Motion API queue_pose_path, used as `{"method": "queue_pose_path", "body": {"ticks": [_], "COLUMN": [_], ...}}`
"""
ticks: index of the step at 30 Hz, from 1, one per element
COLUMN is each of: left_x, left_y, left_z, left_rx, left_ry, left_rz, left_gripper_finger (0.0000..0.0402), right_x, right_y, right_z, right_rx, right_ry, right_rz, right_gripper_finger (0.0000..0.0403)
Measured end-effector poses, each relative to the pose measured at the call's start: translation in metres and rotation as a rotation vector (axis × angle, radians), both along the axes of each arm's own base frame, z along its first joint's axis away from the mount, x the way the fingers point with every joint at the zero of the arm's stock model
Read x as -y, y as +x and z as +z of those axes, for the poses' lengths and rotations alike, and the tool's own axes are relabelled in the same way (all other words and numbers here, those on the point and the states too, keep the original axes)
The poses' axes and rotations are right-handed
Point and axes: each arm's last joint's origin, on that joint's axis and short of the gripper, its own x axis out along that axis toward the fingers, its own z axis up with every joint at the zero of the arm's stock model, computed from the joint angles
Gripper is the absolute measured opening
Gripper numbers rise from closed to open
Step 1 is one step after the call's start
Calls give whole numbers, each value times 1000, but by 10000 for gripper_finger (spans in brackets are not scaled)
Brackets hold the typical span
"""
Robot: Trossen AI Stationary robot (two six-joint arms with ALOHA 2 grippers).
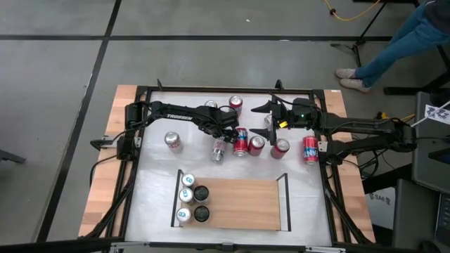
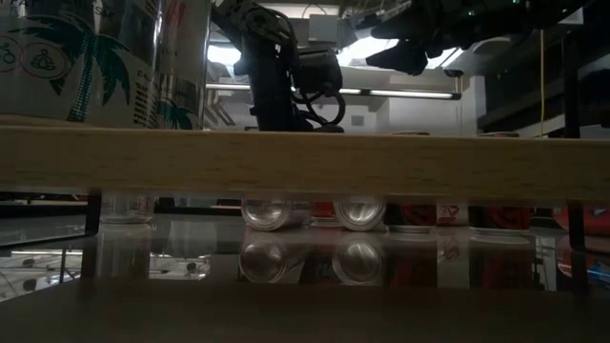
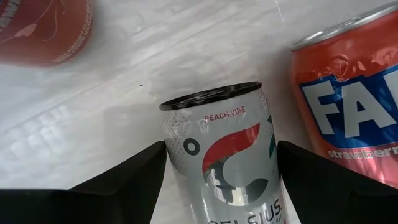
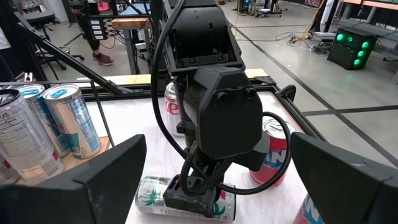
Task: Place canned beverage on shelf
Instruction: Put the white soda can on the shelf aligned with the other white soda can
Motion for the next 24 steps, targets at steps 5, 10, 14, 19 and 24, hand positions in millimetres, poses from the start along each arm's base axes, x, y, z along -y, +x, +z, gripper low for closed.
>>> {"method": "queue_pose_path", "body": {"ticks": [5,10,14,19,24], "left_x": [0,0,0,0,-1], "left_y": [0,1,1,2,2], "left_z": [0,0,0,0,0], "left_rx": [-2,5,7,16,25], "left_ry": [8,9,7,-6,-32], "left_rz": [-45,-46,-47,-52,-56], "left_gripper_finger": [291,291,291,291,291], "right_x": [0,0,0,0,0], "right_y": [0,0,0,0,0], "right_z": [0,0,0,0,0], "right_rx": [0,0,0,0,0], "right_ry": [0,0,0,0,0], "right_rz": [0,0,0,0,0], "right_gripper_finger": [386,386,386,386,386]}}
